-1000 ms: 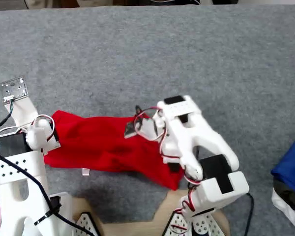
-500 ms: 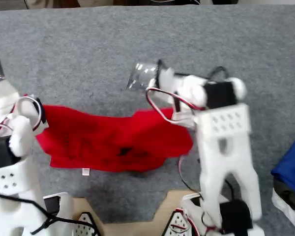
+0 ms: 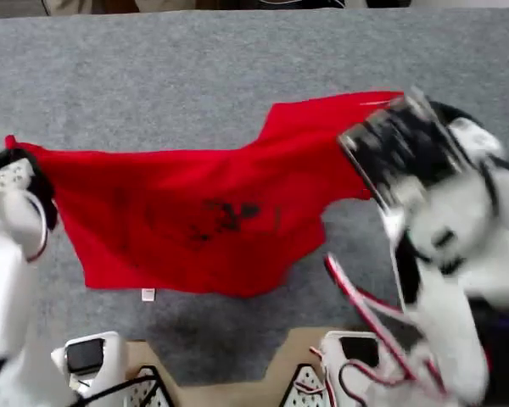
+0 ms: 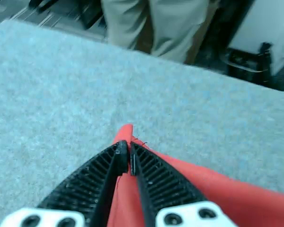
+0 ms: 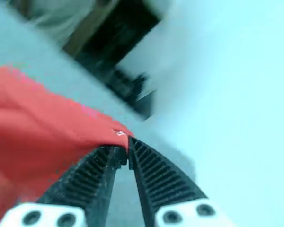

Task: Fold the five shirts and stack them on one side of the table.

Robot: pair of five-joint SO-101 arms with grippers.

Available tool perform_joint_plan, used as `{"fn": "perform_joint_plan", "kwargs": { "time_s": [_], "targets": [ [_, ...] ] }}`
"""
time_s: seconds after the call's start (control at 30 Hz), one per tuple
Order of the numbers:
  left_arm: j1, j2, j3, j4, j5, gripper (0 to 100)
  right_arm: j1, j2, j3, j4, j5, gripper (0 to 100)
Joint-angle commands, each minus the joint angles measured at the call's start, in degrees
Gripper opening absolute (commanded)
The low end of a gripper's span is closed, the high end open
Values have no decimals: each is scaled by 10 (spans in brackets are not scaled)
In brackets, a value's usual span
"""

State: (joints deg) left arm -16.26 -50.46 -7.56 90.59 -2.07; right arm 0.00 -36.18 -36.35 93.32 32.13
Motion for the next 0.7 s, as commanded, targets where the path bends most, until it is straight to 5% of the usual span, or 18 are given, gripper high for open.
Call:
{"fn": "perform_joint_plan", "kwargs": {
  "time_s": [0.0, 0.4, 0.67],
  "targets": [
    [34, 2, -98, 43, 5, 19, 48, -7, -110, -18, -11, 5],
    [39, -6, -260, 60, 2, 20, 192, -7, -249, -198, -59, 5],
    [39, -6, -284, 60, 1, 20, 207, -3, -247, -250, -65, 5]
  ]
}}
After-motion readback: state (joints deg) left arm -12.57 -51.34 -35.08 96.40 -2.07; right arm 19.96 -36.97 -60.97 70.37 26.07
